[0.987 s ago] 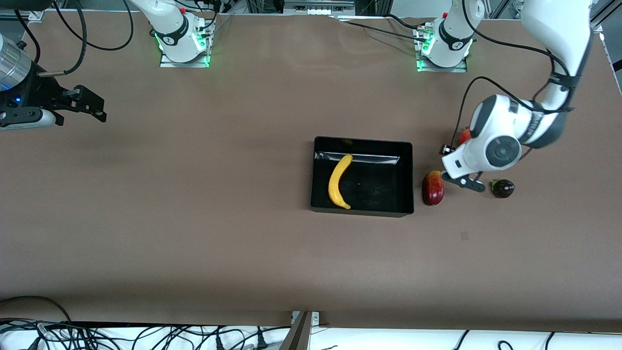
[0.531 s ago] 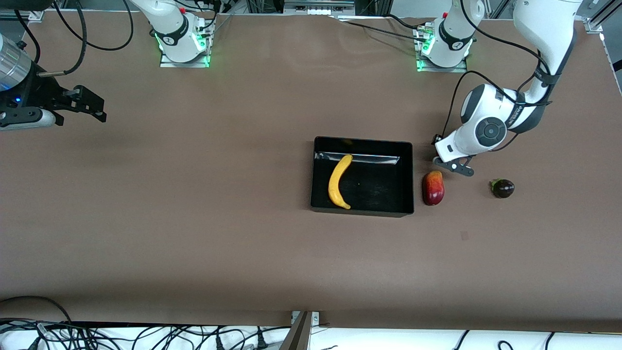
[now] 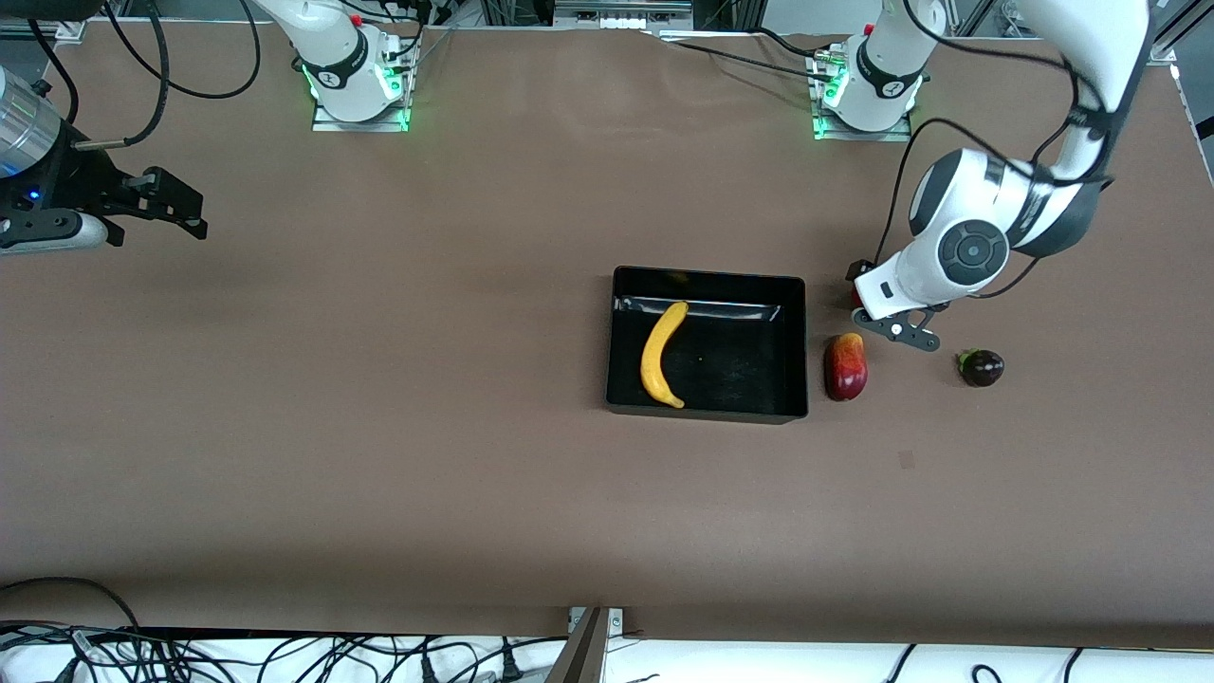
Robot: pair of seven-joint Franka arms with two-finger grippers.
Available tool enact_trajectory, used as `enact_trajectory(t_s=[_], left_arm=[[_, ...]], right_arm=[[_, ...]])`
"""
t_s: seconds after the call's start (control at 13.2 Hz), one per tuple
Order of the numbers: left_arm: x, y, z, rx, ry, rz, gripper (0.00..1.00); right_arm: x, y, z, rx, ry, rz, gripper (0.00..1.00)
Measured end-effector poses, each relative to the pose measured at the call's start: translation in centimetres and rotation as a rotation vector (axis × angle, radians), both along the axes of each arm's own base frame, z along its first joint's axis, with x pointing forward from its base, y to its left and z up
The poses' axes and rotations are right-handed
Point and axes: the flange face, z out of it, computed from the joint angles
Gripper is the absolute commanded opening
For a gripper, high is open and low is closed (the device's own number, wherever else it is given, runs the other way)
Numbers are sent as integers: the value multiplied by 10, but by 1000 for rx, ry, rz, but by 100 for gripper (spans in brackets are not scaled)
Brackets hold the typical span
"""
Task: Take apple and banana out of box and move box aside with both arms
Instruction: 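Reach the left gripper into the box and grasp the yellow banana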
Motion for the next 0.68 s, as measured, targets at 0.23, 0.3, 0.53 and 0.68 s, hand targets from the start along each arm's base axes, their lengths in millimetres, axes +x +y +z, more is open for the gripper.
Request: enact_trajectory(t_s=[0.23,0.3,0.53,0.68], left_arm=[[25,-70,43,-121,-25,31,100],[33,-94,36,-151,-36,49,100],[45,-191,-16,-238,-110,193,100],[34,-240,-62,-273,-130,264,100]], right_arm=[[0,0,0,0,-1,0,100],[0,0,0,0,-1,0,100],[0,0,0,0,-1,0,100],[0,0,0,0,-2,0,100]])
